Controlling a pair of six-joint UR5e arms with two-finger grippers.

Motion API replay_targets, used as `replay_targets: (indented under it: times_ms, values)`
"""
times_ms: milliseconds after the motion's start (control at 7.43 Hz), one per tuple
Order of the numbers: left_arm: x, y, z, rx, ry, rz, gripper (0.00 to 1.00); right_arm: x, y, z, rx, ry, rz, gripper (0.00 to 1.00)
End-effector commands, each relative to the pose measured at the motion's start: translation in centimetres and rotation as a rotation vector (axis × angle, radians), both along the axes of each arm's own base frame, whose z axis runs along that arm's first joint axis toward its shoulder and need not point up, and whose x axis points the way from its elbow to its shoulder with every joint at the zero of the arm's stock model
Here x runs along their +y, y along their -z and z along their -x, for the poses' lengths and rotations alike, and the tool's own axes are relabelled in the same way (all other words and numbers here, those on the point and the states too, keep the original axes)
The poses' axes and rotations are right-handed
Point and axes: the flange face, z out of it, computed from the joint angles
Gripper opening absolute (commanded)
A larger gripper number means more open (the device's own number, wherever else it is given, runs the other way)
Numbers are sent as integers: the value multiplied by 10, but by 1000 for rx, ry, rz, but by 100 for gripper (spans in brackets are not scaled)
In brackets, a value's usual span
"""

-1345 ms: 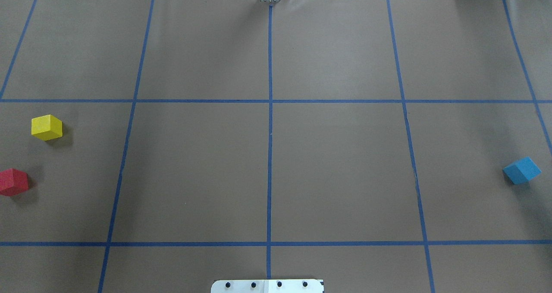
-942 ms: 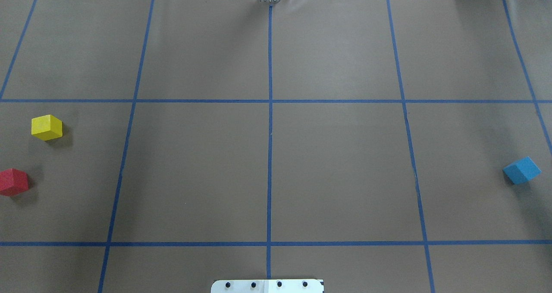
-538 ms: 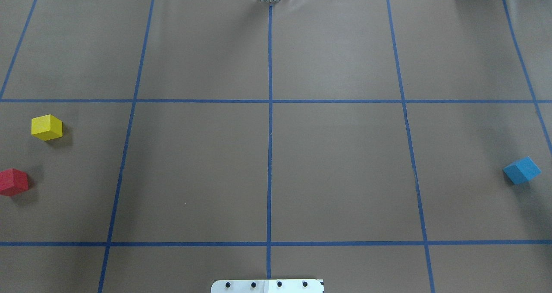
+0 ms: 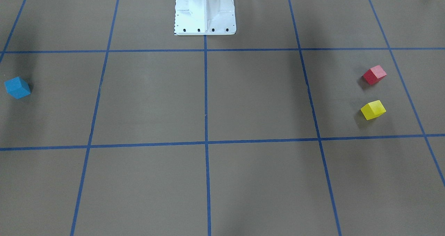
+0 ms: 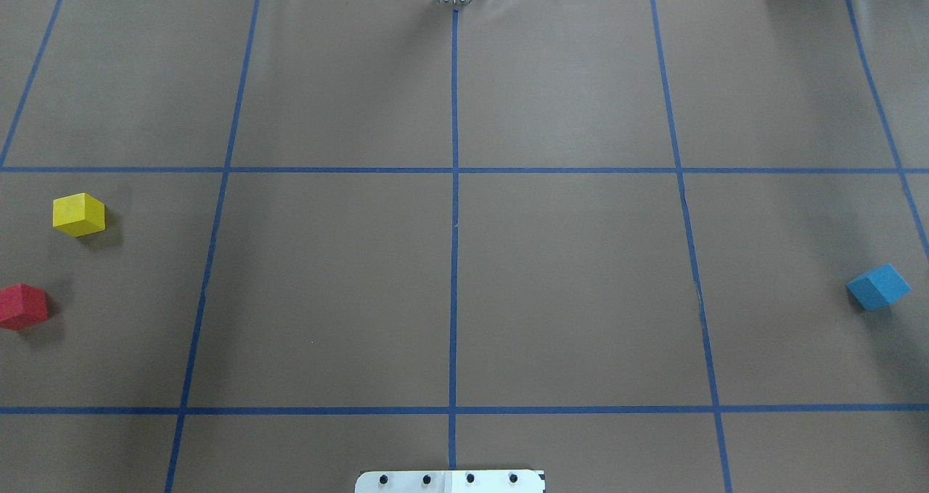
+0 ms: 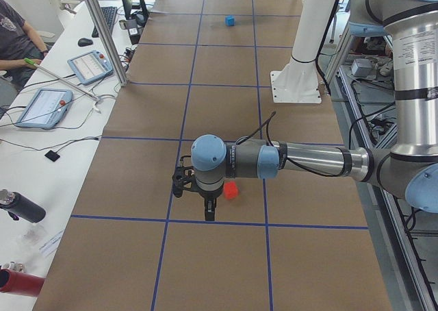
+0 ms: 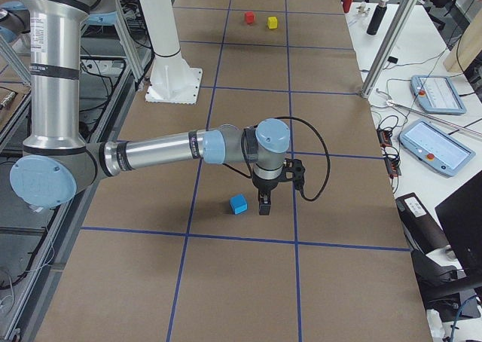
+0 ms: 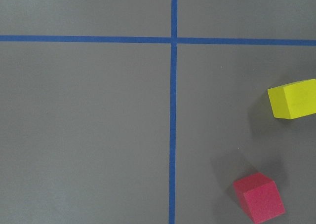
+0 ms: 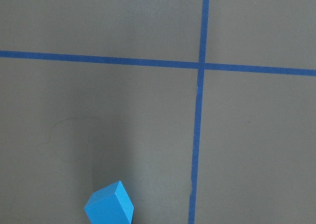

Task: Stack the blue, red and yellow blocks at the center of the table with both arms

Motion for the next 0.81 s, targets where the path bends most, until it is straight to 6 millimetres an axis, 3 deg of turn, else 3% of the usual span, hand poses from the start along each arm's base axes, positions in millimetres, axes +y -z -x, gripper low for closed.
replay_targets:
  times_ms: [0,135,269,404,673]
  values:
    - [-4,8,-1,6,-2,-21,99,0,4,24,-27,47,-6,99]
    - [7,1,1,8,2,-4,100,0,6,58,-31,117,-32,99]
    - [8,0,0,5,-1,-4,100,7,3,78,-34,162,-46,99]
    - [8,1,0,3,-5,-10,100,15,0,92,-45,199,-147,99]
    - [8,4,0,5,-2,-14,100,37,-10,119,-54,260,-191,99]
